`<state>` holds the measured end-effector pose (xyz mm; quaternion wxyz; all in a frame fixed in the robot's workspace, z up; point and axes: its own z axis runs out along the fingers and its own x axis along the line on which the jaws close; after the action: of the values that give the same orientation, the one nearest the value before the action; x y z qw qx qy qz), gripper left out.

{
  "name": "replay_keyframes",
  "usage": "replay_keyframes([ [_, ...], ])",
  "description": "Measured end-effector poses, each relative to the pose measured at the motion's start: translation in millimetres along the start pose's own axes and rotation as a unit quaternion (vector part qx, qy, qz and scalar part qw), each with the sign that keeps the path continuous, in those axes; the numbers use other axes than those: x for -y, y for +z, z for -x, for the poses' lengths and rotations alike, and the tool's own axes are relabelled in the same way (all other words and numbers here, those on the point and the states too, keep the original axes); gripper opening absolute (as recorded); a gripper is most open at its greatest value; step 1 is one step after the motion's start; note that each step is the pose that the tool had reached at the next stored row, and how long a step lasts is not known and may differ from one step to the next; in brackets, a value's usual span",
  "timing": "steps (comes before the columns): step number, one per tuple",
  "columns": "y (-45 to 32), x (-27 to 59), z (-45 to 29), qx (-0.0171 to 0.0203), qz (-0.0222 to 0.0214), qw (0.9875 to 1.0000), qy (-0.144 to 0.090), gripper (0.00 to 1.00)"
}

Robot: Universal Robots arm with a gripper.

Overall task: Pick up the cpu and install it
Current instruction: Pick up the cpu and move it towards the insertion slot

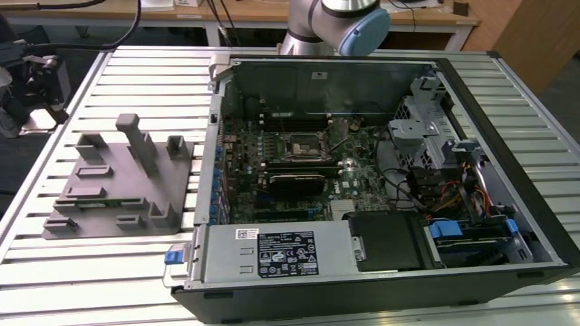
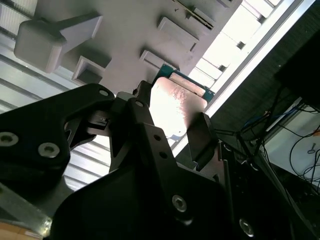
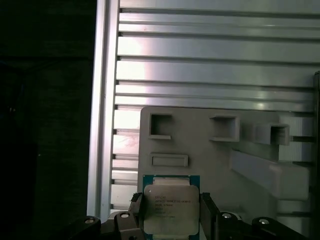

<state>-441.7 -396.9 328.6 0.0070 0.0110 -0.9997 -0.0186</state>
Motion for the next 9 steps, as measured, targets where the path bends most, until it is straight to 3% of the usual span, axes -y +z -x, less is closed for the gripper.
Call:
replay_keyframes([
  [9, -23.3, -3.5, -0.2, 0.0000, -0.0001, 1.0000, 0.000, 0.54],
])
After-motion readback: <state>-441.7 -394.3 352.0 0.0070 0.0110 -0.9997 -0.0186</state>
